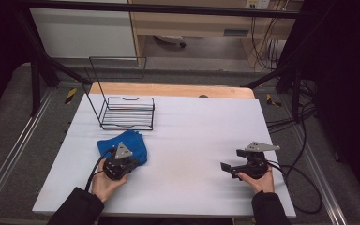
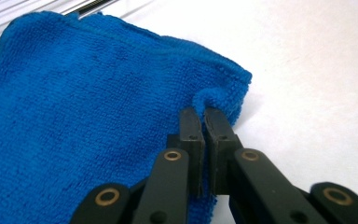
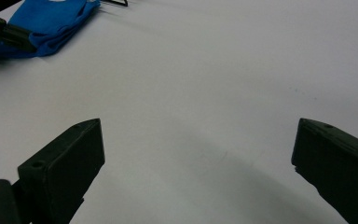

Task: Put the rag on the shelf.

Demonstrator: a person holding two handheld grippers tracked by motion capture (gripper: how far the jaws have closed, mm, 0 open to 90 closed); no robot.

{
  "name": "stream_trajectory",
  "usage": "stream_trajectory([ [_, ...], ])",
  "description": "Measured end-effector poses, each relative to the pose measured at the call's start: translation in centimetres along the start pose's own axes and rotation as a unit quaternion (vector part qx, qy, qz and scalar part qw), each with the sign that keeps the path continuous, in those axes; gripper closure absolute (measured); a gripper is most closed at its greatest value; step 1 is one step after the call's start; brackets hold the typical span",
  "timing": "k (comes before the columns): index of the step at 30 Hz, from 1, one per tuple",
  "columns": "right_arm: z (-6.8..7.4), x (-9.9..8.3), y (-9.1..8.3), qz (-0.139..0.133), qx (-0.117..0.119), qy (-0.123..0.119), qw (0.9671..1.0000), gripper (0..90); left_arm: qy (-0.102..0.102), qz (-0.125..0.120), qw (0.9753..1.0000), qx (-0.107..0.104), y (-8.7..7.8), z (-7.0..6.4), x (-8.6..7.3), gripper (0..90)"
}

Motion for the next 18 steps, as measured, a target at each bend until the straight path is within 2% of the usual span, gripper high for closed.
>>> stream_trajectory([
  [3, -0.1, 0.0, -0.1, 0.0, 0.002, -0.001, 1.0, 3.0, -0.013, -0.02, 0.9995, -0.018, -1.1, 0.3, 0.3, 87.4],
  [9, 0.0, 0.0, -0.1, 0.002, 0.003, 0.0, 1.0, 3.1, -0.017, -0.031, 0.9979, -0.055, -3.1, 0.3, 0.4, 87.6],
  [12, 0.0, 0.0, -0.1, 0.001, 0.004, 0.001, 1.0, 3.3, -0.012, -0.037, 0.9966, -0.072, -3.9, -0.2, 0.3, 87.5],
  [14, 0.0, 0.0, -0.1, 0.001, 0.005, 0.0, 1.0, 3.3, -0.01, -0.034, 0.996, -0.083, -4.0, -0.7, 0.1, 87.5],
  [16, 0.0, 0.0, -0.1, 0.001, 0.006, 0.002, 1.0, 3.6, -0.008, -0.019, 0.9952, -0.096, -3.7, -1.5, -0.5, 87.5],
  [18, 0.1, 0.1, -0.1, -0.001, 0.007, 0.001, 1.0, 3.8, -0.003, -0.004, 0.9953, -0.097, -3.4, -1.9, -0.9, 87.1],
])
Point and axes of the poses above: each handheld gripper's, and its own axes: y roughly forward along the jaws, x roughly out of its top, z roughly to its left, the point moved 2 cm from there along y, roughly forward along the jaws, and after that the axes turned 11 degrees about -x, right-handed, at the moved point
